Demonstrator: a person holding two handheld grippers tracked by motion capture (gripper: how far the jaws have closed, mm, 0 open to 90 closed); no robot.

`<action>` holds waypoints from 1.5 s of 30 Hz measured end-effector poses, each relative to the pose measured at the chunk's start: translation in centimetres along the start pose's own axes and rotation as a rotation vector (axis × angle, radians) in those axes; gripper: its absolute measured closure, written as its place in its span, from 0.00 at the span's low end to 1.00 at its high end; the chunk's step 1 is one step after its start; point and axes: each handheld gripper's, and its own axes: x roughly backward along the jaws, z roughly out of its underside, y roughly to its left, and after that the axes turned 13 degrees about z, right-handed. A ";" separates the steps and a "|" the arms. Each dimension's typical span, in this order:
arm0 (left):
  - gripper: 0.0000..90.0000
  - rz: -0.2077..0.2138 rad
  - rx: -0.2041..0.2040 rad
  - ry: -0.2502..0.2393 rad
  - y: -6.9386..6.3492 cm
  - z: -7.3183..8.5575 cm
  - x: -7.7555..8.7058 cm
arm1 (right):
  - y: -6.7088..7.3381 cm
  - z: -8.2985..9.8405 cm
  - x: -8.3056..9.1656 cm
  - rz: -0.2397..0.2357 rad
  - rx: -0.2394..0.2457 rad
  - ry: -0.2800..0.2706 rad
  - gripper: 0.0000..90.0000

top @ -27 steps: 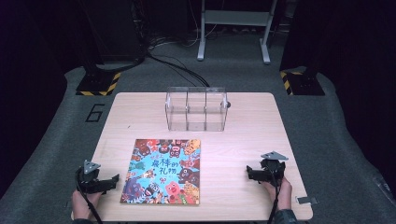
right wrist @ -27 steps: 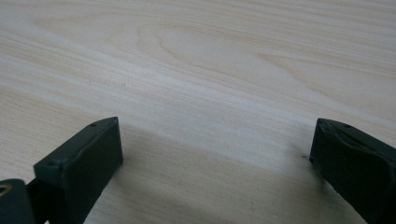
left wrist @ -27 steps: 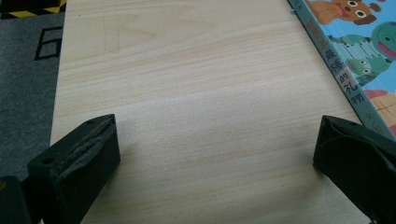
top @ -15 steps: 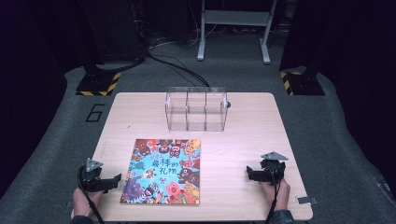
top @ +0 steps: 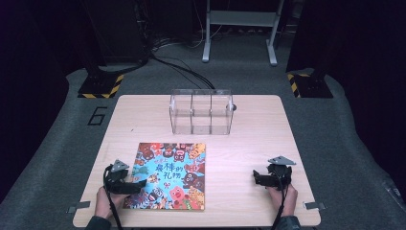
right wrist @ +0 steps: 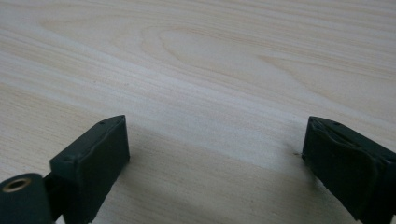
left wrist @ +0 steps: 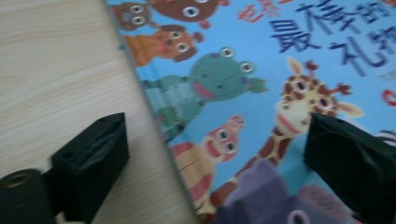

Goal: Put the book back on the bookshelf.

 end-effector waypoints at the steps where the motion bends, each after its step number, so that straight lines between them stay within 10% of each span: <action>1: 0.15 -0.002 -0.006 0.001 -0.2 0.0 -0.1 | 0.0 0.0 0.0 0.002 -0.002 -0.003 0.10; 33: 0.16 -0.030 0.006 -0.063 -7.6 -1.4 -5.3 | 0.1 -0.1 0.1 -0.030 0.011 -0.016 0.15; 40: 0.16 -0.045 0.034 -0.082 -8.5 -1.6 -5.9 | 0.6 -0.7 0.3 -0.141 0.013 -0.001 0.16; 45: 0.16 -0.046 0.029 -0.081 -9.0 -1.7 -6.3 | 3.9 -2.9 0.9 -0.249 0.056 0.038 0.18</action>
